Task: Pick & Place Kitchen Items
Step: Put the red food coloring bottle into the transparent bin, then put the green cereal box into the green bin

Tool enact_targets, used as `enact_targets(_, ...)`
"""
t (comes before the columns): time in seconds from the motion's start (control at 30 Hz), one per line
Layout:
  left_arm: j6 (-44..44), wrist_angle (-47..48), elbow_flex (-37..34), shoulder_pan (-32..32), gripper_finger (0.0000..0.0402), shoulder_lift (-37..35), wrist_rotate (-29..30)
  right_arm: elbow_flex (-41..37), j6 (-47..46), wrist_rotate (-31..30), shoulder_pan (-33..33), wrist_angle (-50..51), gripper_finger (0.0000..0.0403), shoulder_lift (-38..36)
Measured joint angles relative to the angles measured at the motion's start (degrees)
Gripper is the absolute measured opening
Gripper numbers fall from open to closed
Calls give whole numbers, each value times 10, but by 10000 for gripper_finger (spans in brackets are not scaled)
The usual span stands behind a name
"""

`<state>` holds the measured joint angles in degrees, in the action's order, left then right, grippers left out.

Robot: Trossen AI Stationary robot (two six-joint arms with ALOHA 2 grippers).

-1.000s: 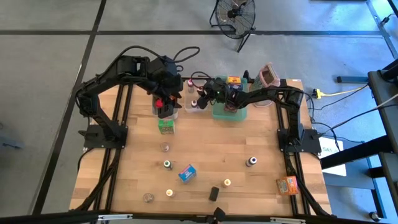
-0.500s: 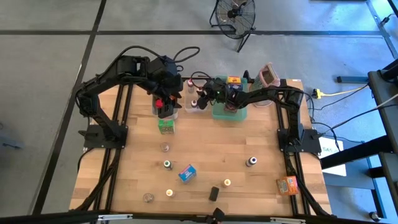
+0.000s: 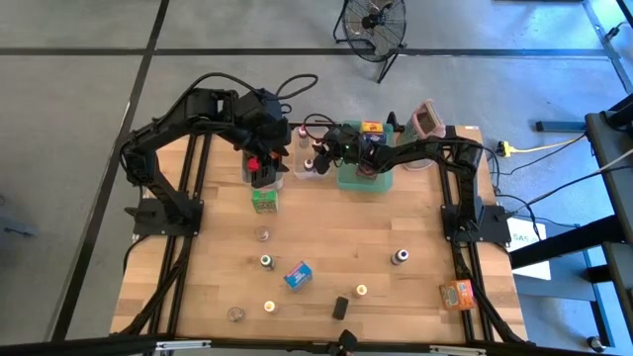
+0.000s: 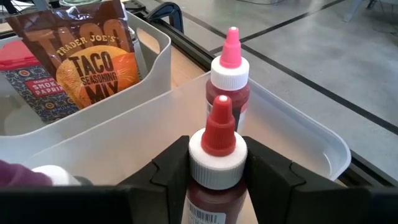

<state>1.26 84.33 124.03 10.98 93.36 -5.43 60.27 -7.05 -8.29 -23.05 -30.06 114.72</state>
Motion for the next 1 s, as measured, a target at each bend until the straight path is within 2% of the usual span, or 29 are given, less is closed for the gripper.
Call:
enact_targets(0.17, 0, 0, 0, 0, 198, 0, 0, 0, 0, 0, 0, 0, 143, 0)
enact_targets(0.57, -1, 0, 0, 0, 198, 0, 0, 0, 0, 0, 0, -1, 207, 0)
enact_targets(1.0, -5, 1, 0, 0, 198, 0, 0, 0, 6, 0, 7, -21, 209, -14)
